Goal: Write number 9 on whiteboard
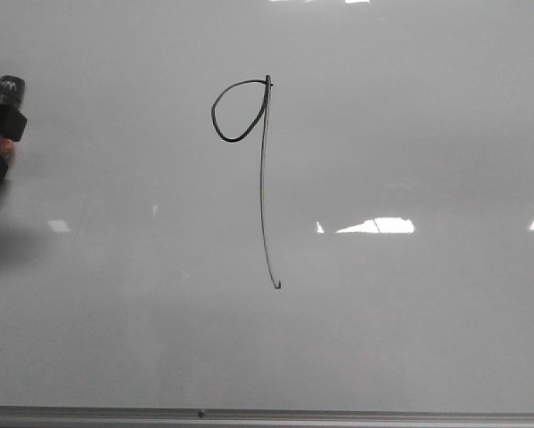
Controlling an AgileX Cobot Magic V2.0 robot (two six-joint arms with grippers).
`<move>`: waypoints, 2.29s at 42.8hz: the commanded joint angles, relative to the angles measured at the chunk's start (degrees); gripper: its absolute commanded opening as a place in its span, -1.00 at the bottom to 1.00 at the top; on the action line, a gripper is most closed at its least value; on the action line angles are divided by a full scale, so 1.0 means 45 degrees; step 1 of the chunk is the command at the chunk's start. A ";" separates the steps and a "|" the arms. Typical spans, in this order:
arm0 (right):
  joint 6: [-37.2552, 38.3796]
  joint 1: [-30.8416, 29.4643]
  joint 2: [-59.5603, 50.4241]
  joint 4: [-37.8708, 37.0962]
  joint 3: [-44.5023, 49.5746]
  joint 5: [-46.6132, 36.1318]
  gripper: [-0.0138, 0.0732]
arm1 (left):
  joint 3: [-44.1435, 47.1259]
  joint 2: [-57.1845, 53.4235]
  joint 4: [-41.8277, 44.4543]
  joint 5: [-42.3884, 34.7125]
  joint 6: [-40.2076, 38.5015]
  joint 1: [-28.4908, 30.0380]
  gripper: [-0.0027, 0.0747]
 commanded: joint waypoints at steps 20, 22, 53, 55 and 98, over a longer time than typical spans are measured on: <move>0.0042 -0.0062 -0.0050 0.0598 -0.0340 -0.0690 -0.82 | -0.0414 0.0315 -0.0338 -0.1319 -0.0236 0.0232 -0.21; 0.0042 -0.0062 -0.0050 0.0598 -0.0340 -0.0701 -0.82 | -0.0414 0.0315 -0.0338 -0.1319 -0.0236 0.0232 -0.16; 0.0840 -0.0062 -0.0075 0.0637 -0.0340 -0.3379 -0.82 | 0.1501 -0.5091 -0.0047 -0.1248 -0.0105 0.0170 0.34; 0.0840 -0.0062 -0.0075 0.0637 -0.0340 -0.4143 -0.82 | 0.1929 -0.5999 0.0107 -0.1320 -0.0105 0.0079 0.25; 0.0789 -0.0062 -0.7346 0.0261 0.4506 -0.8765 -0.82 | 0.6048 -1.6304 0.0268 -0.1503 -0.0105 -0.0595 -0.98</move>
